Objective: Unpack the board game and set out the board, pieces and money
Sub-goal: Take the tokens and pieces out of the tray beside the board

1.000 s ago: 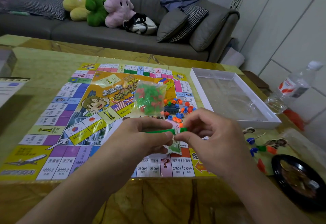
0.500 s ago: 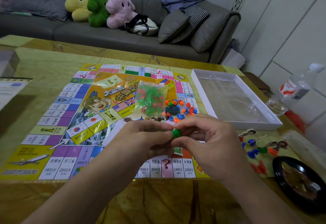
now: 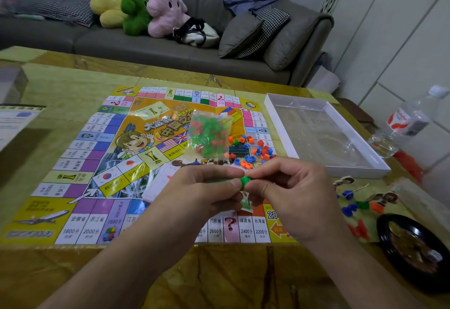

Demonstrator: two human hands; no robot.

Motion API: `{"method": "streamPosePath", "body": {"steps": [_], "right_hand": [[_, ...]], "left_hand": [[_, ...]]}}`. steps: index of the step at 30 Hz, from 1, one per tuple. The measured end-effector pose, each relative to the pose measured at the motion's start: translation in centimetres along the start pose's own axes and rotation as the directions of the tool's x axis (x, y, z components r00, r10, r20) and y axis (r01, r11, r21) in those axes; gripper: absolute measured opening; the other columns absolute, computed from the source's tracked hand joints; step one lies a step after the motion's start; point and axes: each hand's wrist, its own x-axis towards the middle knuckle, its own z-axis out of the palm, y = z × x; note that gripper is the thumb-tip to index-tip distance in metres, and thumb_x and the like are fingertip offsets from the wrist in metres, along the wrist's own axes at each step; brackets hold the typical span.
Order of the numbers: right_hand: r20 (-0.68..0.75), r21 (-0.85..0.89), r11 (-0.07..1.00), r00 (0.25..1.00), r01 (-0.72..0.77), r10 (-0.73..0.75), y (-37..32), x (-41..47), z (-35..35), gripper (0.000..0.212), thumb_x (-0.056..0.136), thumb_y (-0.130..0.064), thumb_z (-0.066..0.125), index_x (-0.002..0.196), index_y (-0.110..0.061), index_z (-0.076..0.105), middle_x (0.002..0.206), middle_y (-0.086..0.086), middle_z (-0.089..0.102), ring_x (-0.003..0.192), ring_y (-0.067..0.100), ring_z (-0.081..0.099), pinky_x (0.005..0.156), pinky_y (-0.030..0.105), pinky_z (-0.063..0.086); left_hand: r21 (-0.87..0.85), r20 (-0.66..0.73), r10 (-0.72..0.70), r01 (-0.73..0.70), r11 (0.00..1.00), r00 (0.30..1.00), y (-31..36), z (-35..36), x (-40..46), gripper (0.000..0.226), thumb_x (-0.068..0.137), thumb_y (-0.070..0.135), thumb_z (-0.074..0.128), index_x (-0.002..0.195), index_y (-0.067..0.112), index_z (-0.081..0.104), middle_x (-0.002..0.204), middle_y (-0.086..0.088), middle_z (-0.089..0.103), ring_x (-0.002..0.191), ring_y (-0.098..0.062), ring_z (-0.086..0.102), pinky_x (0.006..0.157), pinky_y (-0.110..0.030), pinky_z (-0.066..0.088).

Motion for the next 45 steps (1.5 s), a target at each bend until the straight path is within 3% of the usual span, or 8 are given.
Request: {"method": "streamPosePath", "body": {"steps": [9,15,22,26,31,35,39,45], "right_hand": [[0.007,0.094,0.995,0.999,0.037,-0.038,0.1,0.0,-0.1,0.01,0.071,-0.012,0.083,0.079,-0.014,0.08,0.076,0.01,0.075,0.064,0.025,0.072,0.06,0.035,0.061],[0.038,-0.004,0.998,0.997,0.06,-0.06,0.4,0.0,0.3,0.011,0.076,-0.005,0.085,0.083,-0.012,0.08,0.077,0.002,0.075,0.068,0.021,0.072,0.06,0.03,0.059],[0.079,-0.104,0.994,0.996,0.04,-0.032,0.2,-0.2,0.3,0.017,0.083,-0.007,0.085,0.093,-0.02,0.083,0.087,-0.004,0.079,0.083,0.021,0.075,0.065,0.034,0.063],[0.145,-0.199,0.98,0.989,-0.001,0.03,-0.4,1.5,-0.3,0.03,0.088,-0.006,0.081,0.104,-0.03,0.081,0.09,-0.004,0.078,0.089,0.015,0.075,0.074,0.034,0.065],[-0.036,-0.609,0.792,0.999,-0.047,0.031,3.6,10.1,0.5,0.019,0.096,-0.011,0.073,0.104,-0.028,0.077,0.092,-0.015,0.068,0.083,0.001,0.064,0.067,0.011,0.048],[0.022,-0.772,0.635,0.997,-0.029,0.072,7.6,14.9,2.2,0.023,0.091,-0.018,0.08,0.115,-0.02,0.078,0.111,-0.001,0.067,0.097,0.015,0.063,0.086,0.035,0.057],[-0.007,-0.837,0.545,0.996,-0.052,0.084,9.4,16.2,3.1,0.015,0.087,-0.02,0.084,0.103,-0.02,0.083,0.111,0.004,0.074,0.096,0.02,0.066,0.077,0.034,0.057],[-0.044,-0.669,0.738,0.996,-0.084,0.074,5.2,12.9,2.3,0.008,0.093,-0.011,0.077,0.091,-0.02,0.076,0.089,-0.005,0.073,0.078,0.008,0.069,0.071,0.027,0.058]], "left_hand": [[-0.116,0.075,-0.028,0.037,0.993,0.997,0.2,0.4,-0.5,0.031,0.072,0.012,0.071,0.099,0.002,0.081,0.086,-0.016,0.07,0.076,-0.017,0.067,0.073,-0.023,0.058],[-0.04,0.048,-0.052,0.054,0.998,0.997,0.1,0.2,-0.7,0.018,0.088,0.005,0.067,0.1,0.001,0.08,0.083,-0.016,0.069,0.075,-0.018,0.067,0.071,-0.024,0.057],[-0.008,0.041,-0.128,0.128,0.992,0.991,1.0,-0.2,-0.4,0.037,0.071,0.026,0.08,0.092,-0.004,0.08,0.079,-0.014,0.068,0.069,-0.019,0.066,0.063,-0.025,0.057],[0.002,-0.05,-0.139,0.14,0.99,0.989,0.9,-0.9,0.3,0.024,0.075,0.02,0.083,0.084,-0.002,0.081,0.076,-0.014,0.068,0.064,-0.017,0.065,0.061,-0.024,0.056],[0.026,-0.138,-0.098,0.102,0.994,0.986,0.8,-1.3,1.3,0.018,0.088,0.015,0.077,0.08,-0.001,0.079,0.069,-0.009,0.063,0.064,-0.019,0.061,0.063,-0.025,0.058],[0.008,-0.156,-0.067,0.069,0.998,0.985,0.7,-1.7,1.6,0.019,0.088,0.016,0.077,0.078,0.001,0.079,0.069,-0.008,0.064,0.068,-0.02,0.062,0.066,-0.026,0.057],[0.015,-0.171,-0.035,0.039,0.999,0.985,0.8,-2.2,1.9,0.019,0.088,0.019,0.078,0.078,0.003,0.08,0.069,-0.008,0.066,0.071,-0.022,0.064,0.072,-0.03,0.057],[0.033,-0.173,-0.012,0.018,0.999,0.985,0.8,-2.4,1.8,0.018,0.089,0.019,0.076,0.076,0.008,0.081,0.075,-0.01,0.066,0.076,-0.024,0.064,0.073,-0.031,0.058]]}}
